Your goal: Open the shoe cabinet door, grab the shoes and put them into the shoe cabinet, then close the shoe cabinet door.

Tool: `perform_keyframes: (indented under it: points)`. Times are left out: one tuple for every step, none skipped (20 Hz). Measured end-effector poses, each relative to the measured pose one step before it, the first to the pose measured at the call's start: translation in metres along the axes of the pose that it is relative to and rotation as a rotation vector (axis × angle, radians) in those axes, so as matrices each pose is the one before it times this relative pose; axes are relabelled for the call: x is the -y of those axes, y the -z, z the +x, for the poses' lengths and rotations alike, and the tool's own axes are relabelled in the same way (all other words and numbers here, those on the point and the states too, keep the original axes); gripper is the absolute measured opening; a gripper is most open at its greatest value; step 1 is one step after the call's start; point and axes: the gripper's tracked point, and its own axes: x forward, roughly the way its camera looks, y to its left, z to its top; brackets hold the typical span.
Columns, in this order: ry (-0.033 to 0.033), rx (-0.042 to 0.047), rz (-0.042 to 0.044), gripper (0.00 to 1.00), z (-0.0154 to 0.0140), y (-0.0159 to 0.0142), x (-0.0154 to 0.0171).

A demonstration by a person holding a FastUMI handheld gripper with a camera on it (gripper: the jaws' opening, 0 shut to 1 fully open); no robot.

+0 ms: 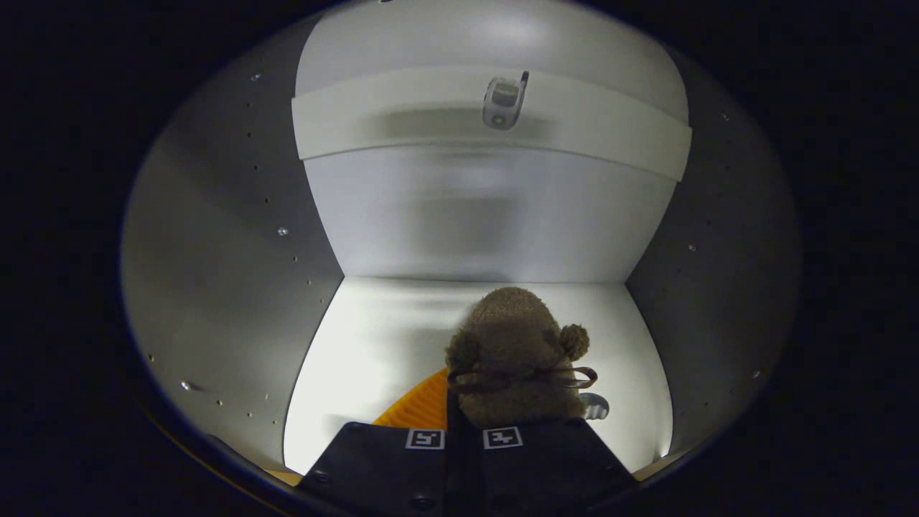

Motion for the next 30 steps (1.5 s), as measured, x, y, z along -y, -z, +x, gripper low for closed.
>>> perform_keyframes:
  points:
    - [0.00905,0.02151,-0.00933,0.05,0.00257,-0.00559,-0.00048]
    - [-0.00692,0.01284,-0.00308,0.05,0.00405,-0.00278,-0.00392]
    - [0.00325,-0.01468,-0.00770,0.05,0.00438,0.00269,-0.00204]
    - [0.00686,0.00909,-0.01189,0.05,-0.00055,-0.00329,0.00021]
    - [0.00102,-0.00136,-0.00634,0.05,0.00451,0.00042,-0.00017]
    - [0.00138,-0.00409,-0.00096,0.04,-0.00066,0.00125,-0.00038]
    - [-0.00346,-0.00072,-0.00279,0.06,-0.00734,-0.00153,0.00071]
    - [-0.00378,-0.01524,-0.00529,0.06,0.00382,0.00532,-0.00008]
    - [0.00796,-0.00749,-0.00824,0.06,-0.00313,0.00107,0.00088]
    - [0.00605,-0.00225,-0.00688,0.14,-0.00075,0.00294,0.00025]
    - [-0.00092,0.00026,-0.00052,0.14,-0.00450,-0.00081,-0.00015]
    - [-0.00655,0.00218,0.00435,0.19,-0.00425,0.00365,-0.00253]
    - [0.00699,0.00623,0.00390,0.23,-0.00356,0.00016,0.00188]
    - [0.00074,0.00664,0.00584,0.28,-0.00423,0.00040,0.00047]
    - [0.00383,0.00832,0.00330,0.33,-0.00690,-0.00086,0.00002]
    - [0.00060,0.00704,-0.00013,0.38,-0.00440,0.00117,-0.00021]
    - [0.00940,0.00619,-0.00007,0.47,-0.00562,-0.00105,0.00258]
    - [-0.00233,0.01031,-0.00040,0.55,-0.00858,0.00138,-0.00018]
    - [0.00283,0.01740,-0.00001,0.60,-0.01123,-0.00154,0.00186]
    - [-0.00200,0.02222,0.00547,0.60,-0.00737,-0.00242,0.00041]
    - [0.00278,0.02386,0.00594,0.59,-0.01102,-0.00329,0.00153]
    - [0.00180,0.02212,0.00954,0.60,-0.01380,-0.00282,0.00216]
    - [-0.00355,0.03032,0.01033,0.60,-0.01508,-0.00268,0.00010]
    - [-0.00204,0.03648,0.00730,0.60,-0.01390,-0.00422,0.00146]
    - [-0.00549,0.02833,0.00635,0.60,-0.01709,-0.00317,0.00004]
    - [-0.00614,0.02692,0.00494,0.60,-0.01915,-0.00373,-0.00110]
    - [-0.00237,0.02892,0.00374,0.60,-0.01901,-0.00343,0.00017]
    - [-0.00577,0.02768,0.00607,0.66,-0.01984,-0.00334,-0.00032]
    - [-0.00368,0.03367,0.00794,0.71,-0.02005,-0.00427,-0.00012]
    - [-0.00759,0.03193,0.00600,0.78,-0.01748,-0.00467,-0.00099]
